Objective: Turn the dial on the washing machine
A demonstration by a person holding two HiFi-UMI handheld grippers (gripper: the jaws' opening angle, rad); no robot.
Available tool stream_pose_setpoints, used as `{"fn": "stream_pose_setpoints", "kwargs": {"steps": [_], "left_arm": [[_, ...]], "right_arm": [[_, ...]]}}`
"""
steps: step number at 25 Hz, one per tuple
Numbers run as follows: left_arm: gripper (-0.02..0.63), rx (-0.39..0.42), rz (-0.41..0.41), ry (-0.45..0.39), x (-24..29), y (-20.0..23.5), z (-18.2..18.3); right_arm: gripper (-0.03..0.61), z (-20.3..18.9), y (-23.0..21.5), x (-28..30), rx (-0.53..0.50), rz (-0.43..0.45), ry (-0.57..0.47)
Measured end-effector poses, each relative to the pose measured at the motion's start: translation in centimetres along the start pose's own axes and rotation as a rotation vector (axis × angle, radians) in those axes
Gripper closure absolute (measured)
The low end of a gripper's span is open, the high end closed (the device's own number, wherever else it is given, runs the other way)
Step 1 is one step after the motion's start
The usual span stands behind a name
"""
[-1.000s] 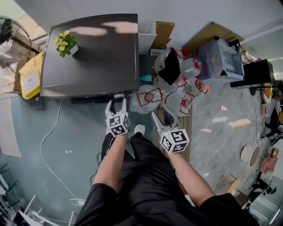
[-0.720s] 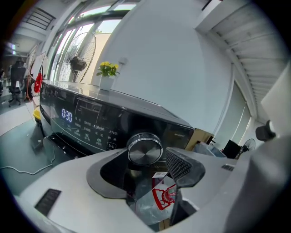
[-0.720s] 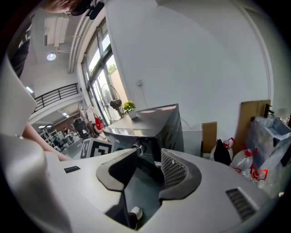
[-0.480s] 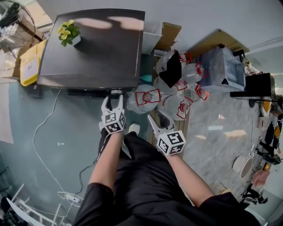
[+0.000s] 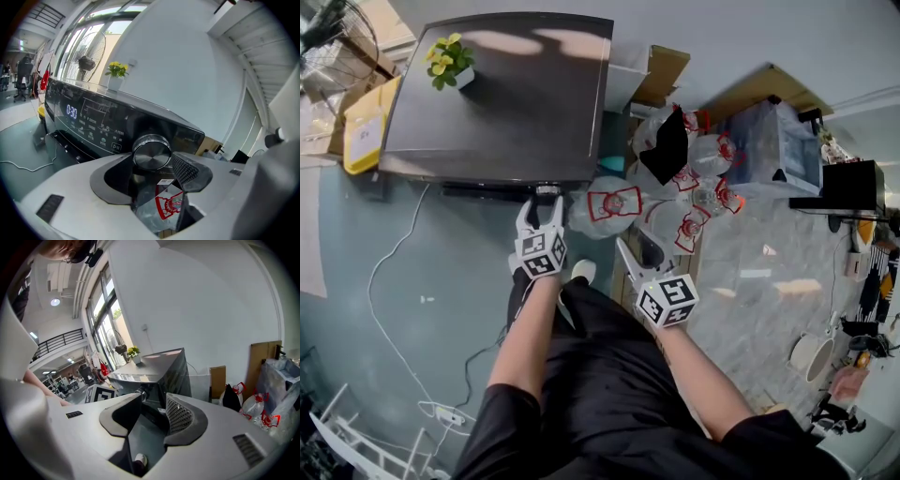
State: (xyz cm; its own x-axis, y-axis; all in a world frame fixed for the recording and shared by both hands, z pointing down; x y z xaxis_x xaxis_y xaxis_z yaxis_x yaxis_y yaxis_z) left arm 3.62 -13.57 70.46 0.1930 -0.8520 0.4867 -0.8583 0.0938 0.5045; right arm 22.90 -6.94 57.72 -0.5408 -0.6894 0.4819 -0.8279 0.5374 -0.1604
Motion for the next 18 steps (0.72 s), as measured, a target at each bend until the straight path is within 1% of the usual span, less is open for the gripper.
{"fn": "stream_pose_setpoints", "kwargs": {"steps": [6, 11, 17, 18], "left_arm": [[0.360, 0.062, 0.014, 0.012, 0.1, 0.0, 0.0], [0.364, 0.130, 0.029, 0.029, 0.1, -0.1, 0.0], [0.371, 0.258, 0.070, 0.053, -0.1, 0.0, -0.1], [0.383, 0.275, 0.079, 0.050, -0.2, 0.1, 0.0]], "right_arm": [[0.425, -1.5, 1.0, -0.6, 0.003, 0.009, 0.025], [0.425, -1.9, 1.4, -0.8, 0.007, 0.007, 0.032], [0.425, -1.7, 1.2, -0.6, -0.002, 0.005, 0.029], [0.425, -1.6, 1.1, -0.5, -0.003, 0.003, 0.028]]}}
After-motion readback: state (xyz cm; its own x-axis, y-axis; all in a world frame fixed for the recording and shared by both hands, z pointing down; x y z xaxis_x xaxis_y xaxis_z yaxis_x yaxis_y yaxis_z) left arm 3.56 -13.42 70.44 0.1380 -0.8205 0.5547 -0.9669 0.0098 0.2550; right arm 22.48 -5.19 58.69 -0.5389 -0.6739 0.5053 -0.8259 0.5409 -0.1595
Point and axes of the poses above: the fingertips, and each gripper's own axes: x forward along the fingers, y to its left, z out of its top, the point moved 2 cm from there along -x, backward along the fingers, and after that the axes turned 10 degrees about -x, right-handed, at the moved point
